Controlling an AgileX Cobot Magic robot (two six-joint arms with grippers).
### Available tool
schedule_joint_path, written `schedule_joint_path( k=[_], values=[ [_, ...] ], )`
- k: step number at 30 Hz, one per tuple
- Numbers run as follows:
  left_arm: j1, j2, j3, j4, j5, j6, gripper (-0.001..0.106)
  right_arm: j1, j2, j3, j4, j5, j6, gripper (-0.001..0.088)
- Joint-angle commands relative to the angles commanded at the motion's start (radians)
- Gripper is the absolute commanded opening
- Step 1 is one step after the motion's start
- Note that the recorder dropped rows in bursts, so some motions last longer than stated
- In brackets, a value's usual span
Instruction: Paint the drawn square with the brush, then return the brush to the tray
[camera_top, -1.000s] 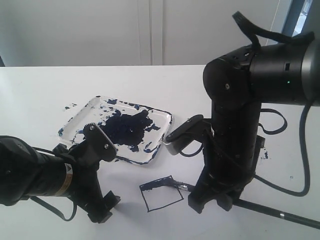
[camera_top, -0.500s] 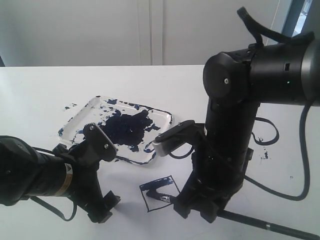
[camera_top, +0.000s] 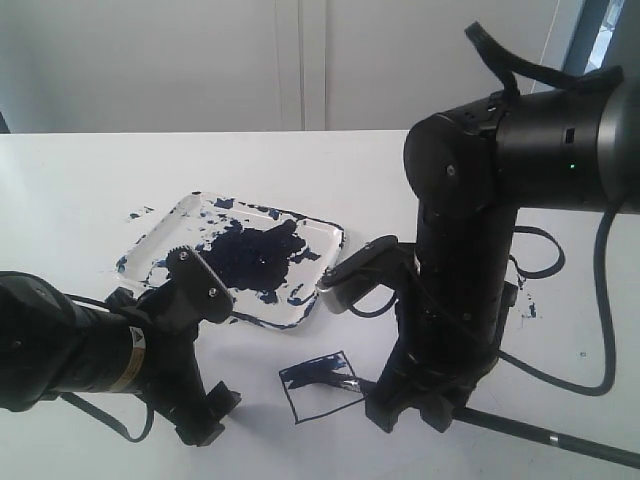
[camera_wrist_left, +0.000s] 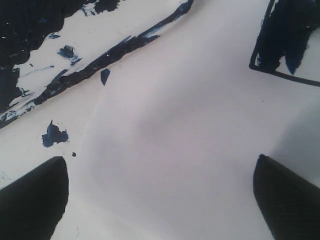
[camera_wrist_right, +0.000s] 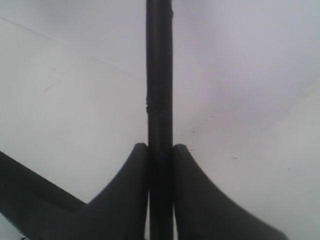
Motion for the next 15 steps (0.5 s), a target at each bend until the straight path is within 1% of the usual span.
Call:
schedule_joint_path(
  k=[3, 9, 15],
  values=[
    [0.0, 0.0, 0.0, 0.0, 0.0, 0.0, 0.101, 0.0, 0.0, 0.0, -0.023, 0.0, 0.017, 0.0],
    [0.0, 0.0, 0.0, 0.0, 0.0, 0.0, 0.101, 0.0, 0.0, 0.0, -0.01, 0.0, 0.017, 0.0],
    [0.0, 0.0, 0.0, 0.0, 0.0, 0.0, 0.101, 0.0, 0.0, 0.0, 0.112, 0.0, -0.058, 0.0]
  ],
)
